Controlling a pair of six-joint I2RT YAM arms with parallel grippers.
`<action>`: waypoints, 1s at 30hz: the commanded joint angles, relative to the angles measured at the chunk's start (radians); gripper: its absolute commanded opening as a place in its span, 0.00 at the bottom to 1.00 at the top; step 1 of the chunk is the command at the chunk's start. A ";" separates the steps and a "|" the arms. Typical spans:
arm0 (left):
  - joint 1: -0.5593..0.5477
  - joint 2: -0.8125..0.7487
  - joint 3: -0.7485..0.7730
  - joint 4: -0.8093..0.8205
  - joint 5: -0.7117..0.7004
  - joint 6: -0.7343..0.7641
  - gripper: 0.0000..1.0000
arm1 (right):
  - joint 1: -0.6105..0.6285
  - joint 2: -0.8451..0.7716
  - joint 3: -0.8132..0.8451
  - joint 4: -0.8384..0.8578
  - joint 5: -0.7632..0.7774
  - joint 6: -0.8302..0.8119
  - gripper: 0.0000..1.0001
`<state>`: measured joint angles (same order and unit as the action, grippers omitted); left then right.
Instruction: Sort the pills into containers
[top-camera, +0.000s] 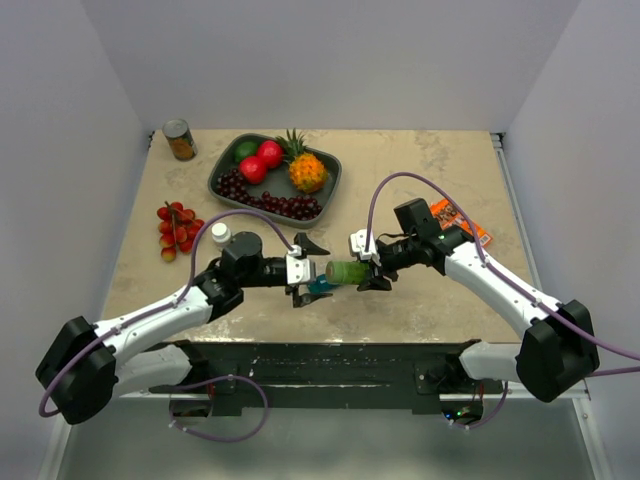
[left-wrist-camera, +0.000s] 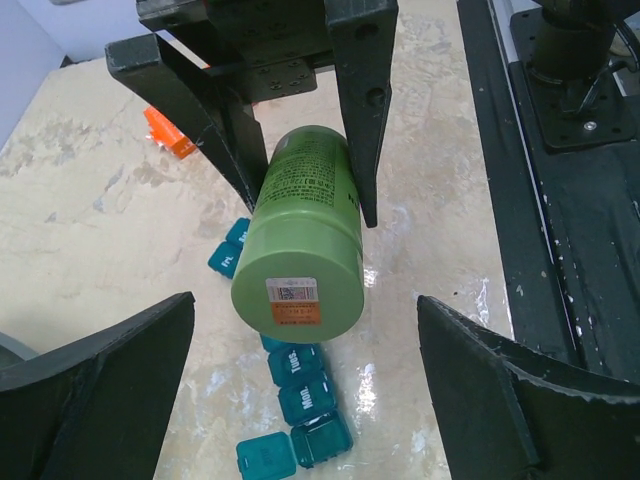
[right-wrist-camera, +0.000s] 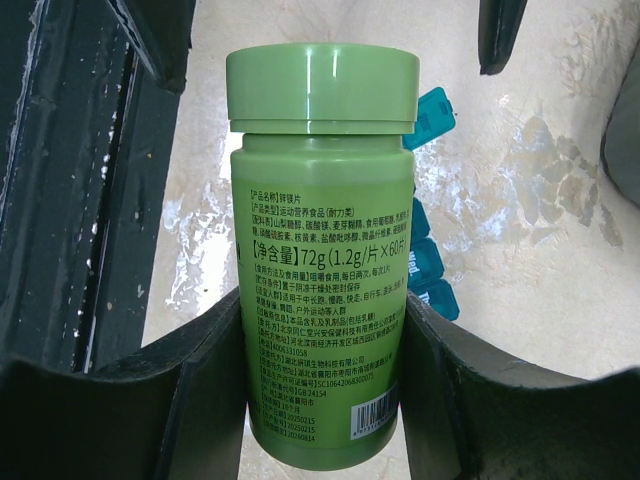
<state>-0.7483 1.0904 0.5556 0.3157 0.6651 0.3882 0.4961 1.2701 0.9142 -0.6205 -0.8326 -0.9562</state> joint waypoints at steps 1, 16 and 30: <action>-0.014 0.014 0.046 0.074 -0.016 0.022 0.94 | -0.007 -0.006 0.014 0.008 -0.048 -0.016 0.00; -0.019 0.034 0.027 0.141 -0.002 -0.139 0.39 | -0.007 -0.008 0.014 0.005 -0.046 -0.018 0.00; -0.017 0.000 0.010 0.178 0.016 -0.665 0.00 | -0.007 -0.011 0.015 0.002 -0.043 -0.019 0.00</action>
<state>-0.7586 1.1046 0.5415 0.3985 0.6403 0.0341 0.4923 1.2697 0.9142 -0.6395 -0.8795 -0.9634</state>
